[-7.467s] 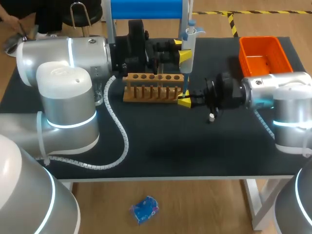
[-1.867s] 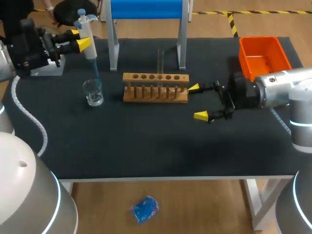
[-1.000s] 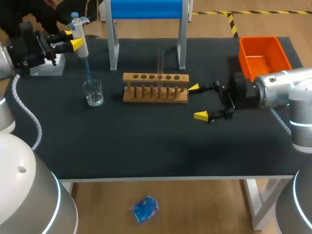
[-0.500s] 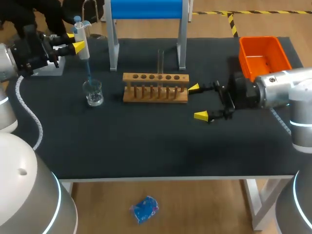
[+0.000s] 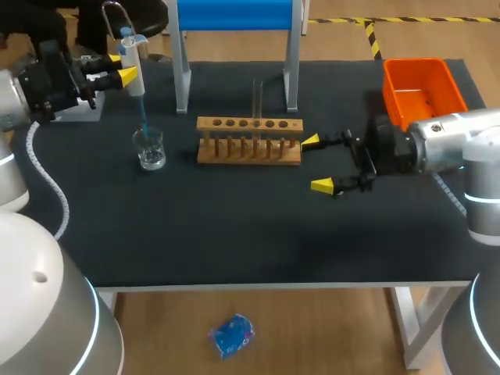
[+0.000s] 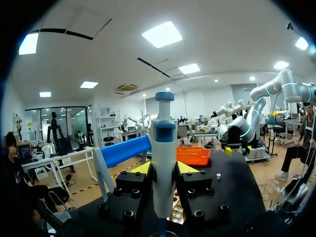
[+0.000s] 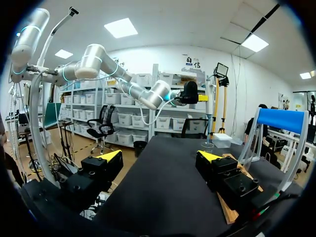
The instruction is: Invert the test tube, pick up the pipette, mount the tip to pipette, aspirate from beaker and dispense into the tube, eject the tip, return the pipette, and cap with the stopper.
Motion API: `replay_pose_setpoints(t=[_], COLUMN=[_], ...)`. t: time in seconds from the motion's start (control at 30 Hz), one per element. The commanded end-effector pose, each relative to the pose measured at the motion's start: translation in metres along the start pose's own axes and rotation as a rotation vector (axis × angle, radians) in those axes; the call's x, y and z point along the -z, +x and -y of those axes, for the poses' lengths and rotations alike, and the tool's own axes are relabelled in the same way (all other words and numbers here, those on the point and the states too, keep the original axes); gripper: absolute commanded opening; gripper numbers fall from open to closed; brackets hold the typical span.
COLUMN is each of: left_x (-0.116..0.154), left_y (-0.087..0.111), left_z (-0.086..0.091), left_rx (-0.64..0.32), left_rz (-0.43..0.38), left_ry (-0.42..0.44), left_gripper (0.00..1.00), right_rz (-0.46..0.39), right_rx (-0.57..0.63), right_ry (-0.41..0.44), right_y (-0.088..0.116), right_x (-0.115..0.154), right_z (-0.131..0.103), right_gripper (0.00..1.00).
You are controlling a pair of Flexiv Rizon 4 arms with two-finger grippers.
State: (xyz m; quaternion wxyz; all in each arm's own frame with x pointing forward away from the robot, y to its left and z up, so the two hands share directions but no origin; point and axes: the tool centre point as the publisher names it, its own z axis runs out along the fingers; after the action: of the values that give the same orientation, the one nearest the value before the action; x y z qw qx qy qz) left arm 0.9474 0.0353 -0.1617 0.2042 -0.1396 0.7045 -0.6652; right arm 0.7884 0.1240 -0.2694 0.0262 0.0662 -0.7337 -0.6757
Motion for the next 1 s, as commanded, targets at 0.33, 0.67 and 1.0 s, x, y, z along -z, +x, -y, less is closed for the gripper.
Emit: replay_pose_setpoints(t=[0.33,0.67,1.0], left_x=[-0.003,-0.005,-0.005], left_y=[0.004,0.010,0.011], left_z=[-0.007,-0.027,-0.040], left_rx=[0.014,0.055,0.033], left_rz=[0.003,-0.001,0.017], left_ry=[0.006,0.008,-0.011], left_gripper=[0.00,0.00,0.00], right_rz=[-0.001,-0.001,-0.001], right_rx=[0.001,0.001,0.001], right_ry=[0.002,0.002,0.002], right_y=[0.000,0.000,0.000], right_x=[0.001,0.001,0.001], right_z=[0.000,0.000,0.000], right_gripper=[1.00,1.00,1.00])
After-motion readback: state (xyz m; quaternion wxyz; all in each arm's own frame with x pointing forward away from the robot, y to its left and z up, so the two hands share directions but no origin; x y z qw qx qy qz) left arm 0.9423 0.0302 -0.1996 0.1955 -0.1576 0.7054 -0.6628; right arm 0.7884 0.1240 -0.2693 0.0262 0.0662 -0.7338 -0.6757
